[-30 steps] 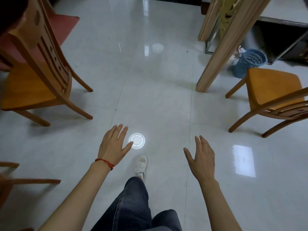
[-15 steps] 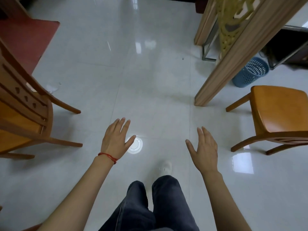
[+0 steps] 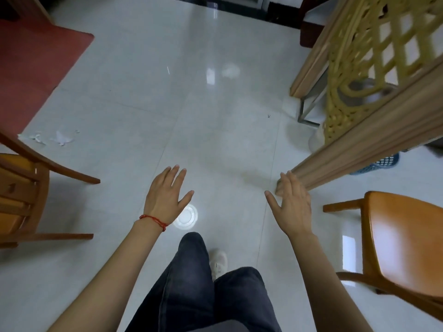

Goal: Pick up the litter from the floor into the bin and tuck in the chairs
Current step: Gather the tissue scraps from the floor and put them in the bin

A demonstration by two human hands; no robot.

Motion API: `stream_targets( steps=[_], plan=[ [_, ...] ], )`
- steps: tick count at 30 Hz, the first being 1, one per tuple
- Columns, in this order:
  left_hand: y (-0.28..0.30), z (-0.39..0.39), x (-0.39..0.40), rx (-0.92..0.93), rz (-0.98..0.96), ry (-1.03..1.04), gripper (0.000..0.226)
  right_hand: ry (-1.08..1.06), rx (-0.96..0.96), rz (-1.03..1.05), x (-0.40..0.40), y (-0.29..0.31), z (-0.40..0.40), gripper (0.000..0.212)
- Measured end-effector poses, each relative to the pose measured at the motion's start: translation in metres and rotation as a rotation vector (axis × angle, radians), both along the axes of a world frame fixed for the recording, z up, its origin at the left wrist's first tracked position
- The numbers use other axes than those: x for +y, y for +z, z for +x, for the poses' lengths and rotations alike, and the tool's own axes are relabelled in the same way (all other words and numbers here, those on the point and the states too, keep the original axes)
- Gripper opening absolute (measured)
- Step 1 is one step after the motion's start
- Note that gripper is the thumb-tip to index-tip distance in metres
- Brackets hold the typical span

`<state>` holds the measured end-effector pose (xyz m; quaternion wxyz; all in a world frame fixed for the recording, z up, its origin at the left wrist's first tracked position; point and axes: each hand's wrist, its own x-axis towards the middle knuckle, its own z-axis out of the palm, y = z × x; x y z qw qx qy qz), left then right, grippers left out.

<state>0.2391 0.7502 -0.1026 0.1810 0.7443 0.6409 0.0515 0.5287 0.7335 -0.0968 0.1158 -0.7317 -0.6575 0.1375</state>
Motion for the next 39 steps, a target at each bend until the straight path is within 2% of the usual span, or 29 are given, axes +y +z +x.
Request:
stream_targets(
  steps=[6,10,14,18,23,29,31,35,39],
  plan=[
    [-0.004,-0.003,0.096,0.005,0.001,0.042,0.067,0.063,0.024,-0.007,0.113,-0.011,-0.008,0.061],
    [-0.007,-0.016,0.172,-0.002,0.001,0.065,0.079,0.074,0.036,0.012,0.197,-0.017,-0.021,0.061],
    [0.001,-0.032,0.246,-0.02,-0.013,0.112,0.076,0.077,0.053,0.011,0.28,-0.014,-0.037,0.06],
    [0.014,-0.045,0.311,-0.026,0.015,0.135,0.088,0.112,0.049,0.027,0.356,-0.004,-0.057,0.06],
    [0.016,-0.063,0.374,-0.034,0.029,0.222,0.087,0.203,0.041,0.049,0.442,-0.001,-0.085,0.06],
    [0.006,-0.093,0.432,-0.025,0.02,0.43,0.068,0.4,0.056,0.035,0.552,-0.007,-0.135,0.059],
    [0.007,-0.106,0.447,-0.029,0.013,0.507,0.069,0.5,0.061,0.026,0.587,-0.007,-0.157,0.059],
    [0.013,-0.13,0.468,-0.034,0.044,0.691,0.085,0.74,0.045,0.004,0.65,0.001,-0.211,0.059],
    [0.02,-0.154,0.477,-0.03,0.028,0.888,0.087,1.004,0.046,0.014,0.694,0.009,-0.278,0.059]
  ],
)
